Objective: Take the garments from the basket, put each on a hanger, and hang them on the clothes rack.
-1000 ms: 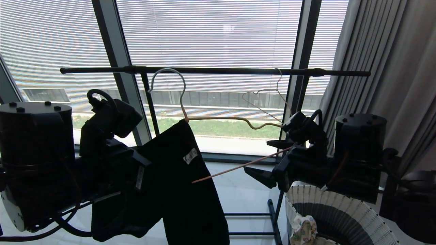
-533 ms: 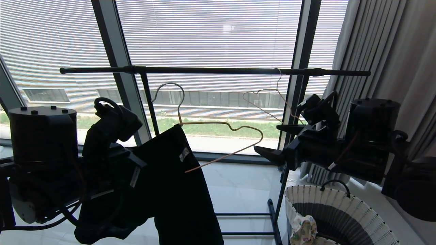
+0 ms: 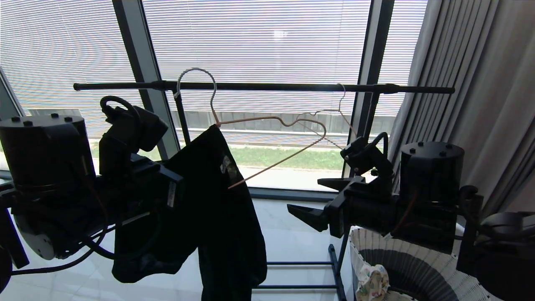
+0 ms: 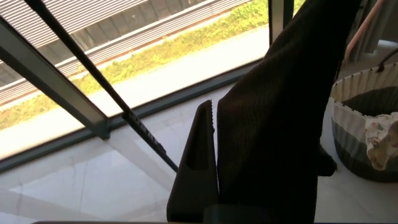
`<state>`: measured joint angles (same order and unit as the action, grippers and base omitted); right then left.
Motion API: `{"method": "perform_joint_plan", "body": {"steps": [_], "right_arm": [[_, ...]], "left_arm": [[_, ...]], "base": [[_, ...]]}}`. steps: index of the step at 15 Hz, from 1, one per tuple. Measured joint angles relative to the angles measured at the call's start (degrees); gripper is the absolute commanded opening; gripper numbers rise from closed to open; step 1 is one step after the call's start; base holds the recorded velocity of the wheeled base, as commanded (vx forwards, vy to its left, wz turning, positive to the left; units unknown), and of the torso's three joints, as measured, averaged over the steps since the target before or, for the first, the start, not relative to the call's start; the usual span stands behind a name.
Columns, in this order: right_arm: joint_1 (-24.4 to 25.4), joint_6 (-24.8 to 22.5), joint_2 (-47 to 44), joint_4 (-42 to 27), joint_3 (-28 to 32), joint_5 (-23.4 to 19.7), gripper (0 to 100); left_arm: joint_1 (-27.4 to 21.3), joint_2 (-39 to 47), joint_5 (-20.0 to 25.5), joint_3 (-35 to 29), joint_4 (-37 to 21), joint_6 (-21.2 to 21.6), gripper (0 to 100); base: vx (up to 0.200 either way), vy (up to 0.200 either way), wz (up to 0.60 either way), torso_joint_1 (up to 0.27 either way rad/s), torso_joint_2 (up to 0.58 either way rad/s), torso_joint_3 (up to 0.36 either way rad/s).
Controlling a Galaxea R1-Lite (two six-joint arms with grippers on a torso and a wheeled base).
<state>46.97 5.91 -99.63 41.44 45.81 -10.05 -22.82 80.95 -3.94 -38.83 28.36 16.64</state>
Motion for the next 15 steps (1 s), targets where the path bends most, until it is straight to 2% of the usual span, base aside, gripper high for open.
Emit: {"method": "perform_joint_plan", "body": {"steps": [3,5,10,15], "right_arm": [[4.55,7.08,-4.17,1.43,4.43,7.34,100],[7.27,8.62,-6.84,1.62,6.11,10.48,100],[7.96,8.86,-10.95,1.72,7.68,14.73,100],[7.79,8.47,-12.63,1.69,7.55,15.08,100]], "left_arm": [[-2.21,0.12,-0.11,-0.74,0.44,-1.60,0],[-3.41,0.63,-0.55,-0.94,2.62,-2.13,0],[-4.16,1.72,-1.74,-1.08,3.88,-2.17,0],[-4.83,1.74,-1.76,-1.08,3.94,-2.26,0]], "base": [[0.000,0.000,0.00,0.000,0.00,0.000],[0.000,0.000,0.00,0.000,0.00,0.000],[0.000,0.000,0.00,0.000,0.00,0.000],[0.000,0.000,0.00,0.000,0.00,0.000]]}}
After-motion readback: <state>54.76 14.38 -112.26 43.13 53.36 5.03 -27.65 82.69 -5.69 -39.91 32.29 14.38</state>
